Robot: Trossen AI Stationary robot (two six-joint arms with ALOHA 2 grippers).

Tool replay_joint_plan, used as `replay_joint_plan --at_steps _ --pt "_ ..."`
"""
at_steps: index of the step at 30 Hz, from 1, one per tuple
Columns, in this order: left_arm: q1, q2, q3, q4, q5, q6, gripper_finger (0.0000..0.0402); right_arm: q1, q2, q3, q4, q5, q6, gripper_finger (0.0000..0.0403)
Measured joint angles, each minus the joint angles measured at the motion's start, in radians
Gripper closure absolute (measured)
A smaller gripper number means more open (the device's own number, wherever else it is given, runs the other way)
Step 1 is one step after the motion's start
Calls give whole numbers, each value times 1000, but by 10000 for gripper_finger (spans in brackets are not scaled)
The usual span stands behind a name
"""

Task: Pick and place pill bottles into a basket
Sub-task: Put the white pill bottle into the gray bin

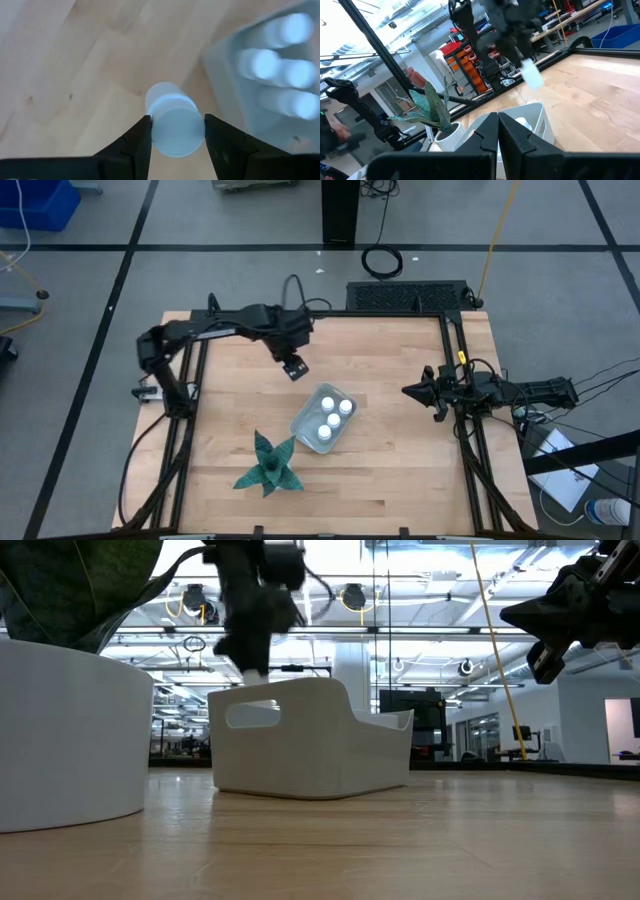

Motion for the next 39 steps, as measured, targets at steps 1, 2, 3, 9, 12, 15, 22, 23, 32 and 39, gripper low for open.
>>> replay_joint_plan --at_steps 1,2,3,9,12,15,22,23,32,39 --pt "-8 -28 0 -10 4 -5 236 0 0 0 0 0 0 399" --pt "-15 -54 0 -18 11 -15 236 0 0 0 0 0 0 399" --pt "-22 -82 0 -24 25 -30 235 0 0 0 0 0 0 399" --pt "-73 -226 1 -15 107 -146 232 0 0 0 0 0 0 399" --pt "-116 -271 1 4 136 -198 231 0 0 0 0 0 0 399" --pt "-175 -290 1 32 148 -248 231 0 0 0 0 0 0 398" --pt "-324 -260 1 149 69 -314 230 0 0 0 0 0 0 399" --pt "-335 -247 1 174 57 -320 230 0 0 0 0 0 0 399" --pt "-350 -83 1 207 51 -291 230 0 1 0 0 0 0 399" --pt "-356 34 1 194 44 -237 229 0 1 0 0 0 0 399"
